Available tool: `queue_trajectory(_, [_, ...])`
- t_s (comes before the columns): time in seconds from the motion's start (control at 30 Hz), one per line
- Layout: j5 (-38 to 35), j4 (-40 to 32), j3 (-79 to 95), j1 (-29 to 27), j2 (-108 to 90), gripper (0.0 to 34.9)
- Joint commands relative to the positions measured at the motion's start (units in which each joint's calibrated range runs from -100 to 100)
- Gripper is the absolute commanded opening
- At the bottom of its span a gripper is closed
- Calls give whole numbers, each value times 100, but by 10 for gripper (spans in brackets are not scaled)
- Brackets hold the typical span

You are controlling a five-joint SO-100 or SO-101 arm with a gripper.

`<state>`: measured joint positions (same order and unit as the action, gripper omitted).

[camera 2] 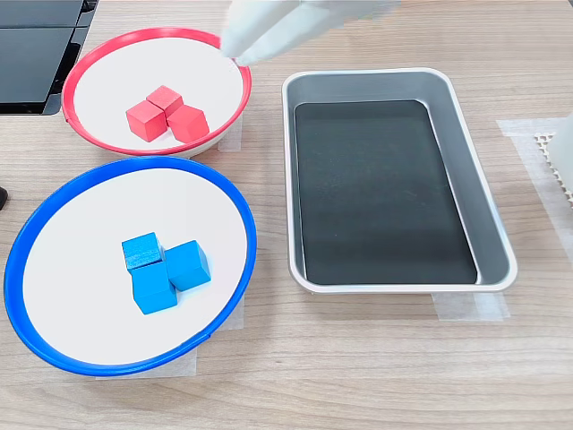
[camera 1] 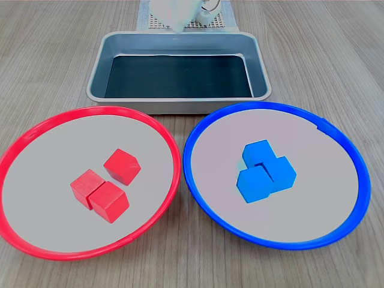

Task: Relocate any red block in the blue dish to the red dish, correcting any misplacement.

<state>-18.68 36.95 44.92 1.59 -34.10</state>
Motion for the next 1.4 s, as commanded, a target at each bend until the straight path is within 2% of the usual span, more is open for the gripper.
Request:
queue_trajectory(0.0, [459, -455, 1603, 203, -1933, 3])
queue_trajectory(0.1, [703, -769, 2768, 231, -3153, 3])
queue_trajectory(0.27, [1035, -827, 4407, 203, -4952, 3])
queue_trajectory(0.43, [1465, -290, 5217, 156, -6104, 3])
queue_trajectory(1.03, [1832, 1014, 5508, 147, -6479, 3])
queue_trajectory(1.37, [1871, 1031, 5508, 100, -6479, 3])
